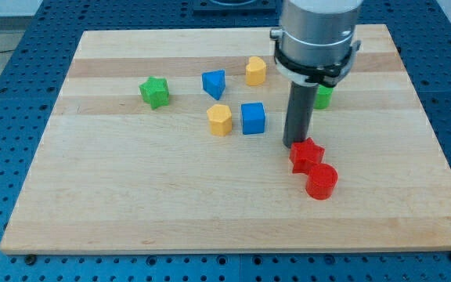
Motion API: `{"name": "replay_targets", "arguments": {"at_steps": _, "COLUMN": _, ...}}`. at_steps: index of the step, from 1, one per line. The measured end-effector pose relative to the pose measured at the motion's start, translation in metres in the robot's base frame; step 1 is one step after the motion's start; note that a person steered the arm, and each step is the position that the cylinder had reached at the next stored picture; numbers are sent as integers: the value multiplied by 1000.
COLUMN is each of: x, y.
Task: Move the green circle to the top side of the board
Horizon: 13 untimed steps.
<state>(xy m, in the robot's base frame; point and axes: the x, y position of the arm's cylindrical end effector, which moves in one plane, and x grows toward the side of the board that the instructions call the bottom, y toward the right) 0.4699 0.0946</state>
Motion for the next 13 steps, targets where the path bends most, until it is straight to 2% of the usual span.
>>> {"name": "replay_targets", "arguments": {"at_steps": 1, "x": -4, "y": 46}}
{"name": "replay_targets", "arguments": {"at_steps": 2, "x": -18, "y": 62}}
{"name": "replay_targets", "arguments": {"at_steps": 7, "x": -76, "y": 56}}
{"name": "replay_targets", "arguments": {"at_steps": 10, "x": -108, "y": 23}}
{"name": "replay_targets", "arguments": {"at_steps": 13, "x": -177, "y": 23}}
